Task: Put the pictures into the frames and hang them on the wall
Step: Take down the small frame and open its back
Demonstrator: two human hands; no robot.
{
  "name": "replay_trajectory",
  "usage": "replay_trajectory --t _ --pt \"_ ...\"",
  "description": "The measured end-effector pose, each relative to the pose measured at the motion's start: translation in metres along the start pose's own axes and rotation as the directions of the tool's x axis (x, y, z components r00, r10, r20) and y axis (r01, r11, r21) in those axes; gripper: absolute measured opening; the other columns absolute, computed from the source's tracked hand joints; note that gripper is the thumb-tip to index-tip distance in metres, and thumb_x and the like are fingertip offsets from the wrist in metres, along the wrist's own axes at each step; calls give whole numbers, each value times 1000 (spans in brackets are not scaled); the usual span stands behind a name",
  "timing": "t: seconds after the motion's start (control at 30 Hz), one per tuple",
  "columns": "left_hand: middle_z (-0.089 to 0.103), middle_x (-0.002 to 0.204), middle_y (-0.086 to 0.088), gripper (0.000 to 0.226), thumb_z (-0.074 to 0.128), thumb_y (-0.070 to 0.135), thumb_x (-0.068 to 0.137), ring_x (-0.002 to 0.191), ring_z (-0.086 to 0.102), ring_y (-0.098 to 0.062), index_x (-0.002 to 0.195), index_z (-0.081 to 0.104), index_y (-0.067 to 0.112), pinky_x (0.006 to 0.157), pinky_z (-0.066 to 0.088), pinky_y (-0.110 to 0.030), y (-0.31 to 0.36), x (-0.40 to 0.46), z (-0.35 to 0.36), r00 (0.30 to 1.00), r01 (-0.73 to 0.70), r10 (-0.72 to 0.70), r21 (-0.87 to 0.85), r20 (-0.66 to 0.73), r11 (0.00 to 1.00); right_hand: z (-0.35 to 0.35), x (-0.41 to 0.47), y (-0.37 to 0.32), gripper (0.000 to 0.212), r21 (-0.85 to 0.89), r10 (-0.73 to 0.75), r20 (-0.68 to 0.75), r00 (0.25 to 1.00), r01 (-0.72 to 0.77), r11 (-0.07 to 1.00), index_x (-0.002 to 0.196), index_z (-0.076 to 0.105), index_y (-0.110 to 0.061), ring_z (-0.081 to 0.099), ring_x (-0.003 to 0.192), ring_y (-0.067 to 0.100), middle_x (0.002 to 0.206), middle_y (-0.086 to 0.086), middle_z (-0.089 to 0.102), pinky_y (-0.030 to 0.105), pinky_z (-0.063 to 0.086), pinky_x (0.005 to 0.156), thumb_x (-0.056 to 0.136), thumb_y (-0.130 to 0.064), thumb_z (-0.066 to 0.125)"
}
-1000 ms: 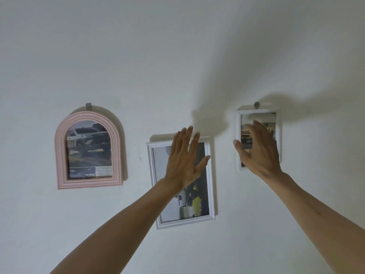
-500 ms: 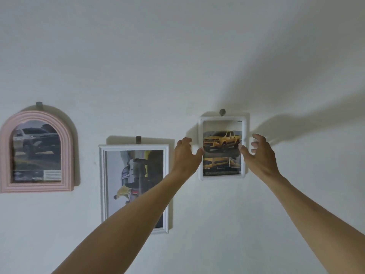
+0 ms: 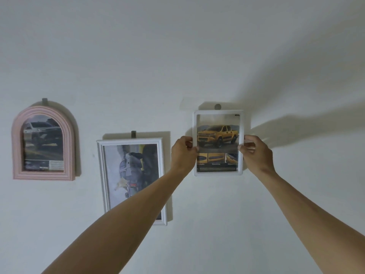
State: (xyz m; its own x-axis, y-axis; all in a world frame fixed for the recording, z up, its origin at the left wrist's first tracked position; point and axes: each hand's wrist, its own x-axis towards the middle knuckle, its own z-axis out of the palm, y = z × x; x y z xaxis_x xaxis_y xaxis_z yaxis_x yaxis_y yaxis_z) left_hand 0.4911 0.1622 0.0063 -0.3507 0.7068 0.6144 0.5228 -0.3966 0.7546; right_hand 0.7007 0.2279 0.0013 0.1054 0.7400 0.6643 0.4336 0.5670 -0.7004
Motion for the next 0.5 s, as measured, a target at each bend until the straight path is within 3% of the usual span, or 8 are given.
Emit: replay_trajectory --t 0.1,0.27,0.5 --pt "56 86 13 24 63 12 93 81 59 -9 116 59 12 54 40 -6 3 -3 -7 1000 -5 6 -25 6 1000 -2 -4 -8 30 33 -13 -43 999 14 999 124 62 -15 61 80 8 101 -2 66 1 37 65 94 -16 66" --pt "61 93 5 24 65 13 91 77 57 -7 115 60 12 54 41 -4 -4 -9 -32 1000 -11 11 -31 -5 999 5 -23 -26 31 61 -26 -42 999 29 998 122 62 -19 62 83 8 101 -4 67 7 41 69 92 -19 67" --pt "70 97 5 28 70 15 85 87 65 -7 112 65 13 63 45 -8 -47 -33 -102 998 52 -51 -42 31 998 46 -74 -49 36 134 64 90 994 -76 988 117 63 -34 68 88 8 94 -9 70 40 61 79 83 -23 69"
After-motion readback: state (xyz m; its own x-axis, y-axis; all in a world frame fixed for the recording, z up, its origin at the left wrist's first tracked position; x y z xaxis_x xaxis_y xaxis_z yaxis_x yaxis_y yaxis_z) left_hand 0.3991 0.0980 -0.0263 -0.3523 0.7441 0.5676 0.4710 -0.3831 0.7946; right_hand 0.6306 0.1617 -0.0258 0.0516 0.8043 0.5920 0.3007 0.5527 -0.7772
